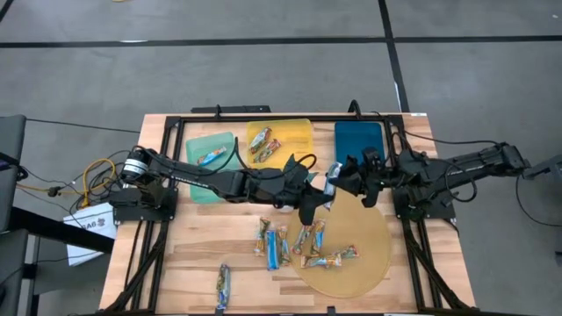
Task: Pick and place Granola Bars by type
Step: Put the purple granola bar into the blue bin
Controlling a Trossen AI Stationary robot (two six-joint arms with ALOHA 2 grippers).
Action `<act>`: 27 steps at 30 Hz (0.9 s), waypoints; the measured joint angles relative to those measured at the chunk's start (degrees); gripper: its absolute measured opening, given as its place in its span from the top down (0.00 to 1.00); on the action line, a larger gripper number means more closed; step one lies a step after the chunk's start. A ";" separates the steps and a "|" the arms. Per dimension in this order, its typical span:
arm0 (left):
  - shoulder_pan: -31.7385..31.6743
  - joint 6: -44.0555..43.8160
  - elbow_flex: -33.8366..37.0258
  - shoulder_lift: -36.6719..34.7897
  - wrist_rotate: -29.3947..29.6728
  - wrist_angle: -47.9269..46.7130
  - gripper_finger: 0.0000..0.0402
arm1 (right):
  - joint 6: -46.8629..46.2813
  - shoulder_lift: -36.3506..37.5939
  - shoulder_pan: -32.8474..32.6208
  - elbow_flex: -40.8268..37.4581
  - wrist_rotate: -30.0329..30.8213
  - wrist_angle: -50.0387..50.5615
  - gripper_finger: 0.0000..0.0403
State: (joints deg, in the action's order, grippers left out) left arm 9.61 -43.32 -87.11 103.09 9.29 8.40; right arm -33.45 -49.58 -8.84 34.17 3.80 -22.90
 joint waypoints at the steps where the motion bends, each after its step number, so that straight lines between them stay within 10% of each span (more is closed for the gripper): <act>1: 0.00 0.18 0.00 0.00 0.04 0.00 0.94 | -0.01 0.00 0.03 0.00 -0.08 0.03 0.73; 9: -0.02 0.55 0.00 0.00 0.42 -0.50 0.87 | 0.85 0.00 0.04 0.00 -0.95 0.13 0.91; 27: -0.02 -3.16 0.02 0.00 -4.72 -5.49 0.40 | 20.39 9.46 12.50 1.19 -3.94 30.32 0.92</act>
State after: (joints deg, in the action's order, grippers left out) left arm 9.58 -46.48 -87.09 103.09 4.57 2.92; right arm -13.06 -40.12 3.66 35.37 -0.13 7.42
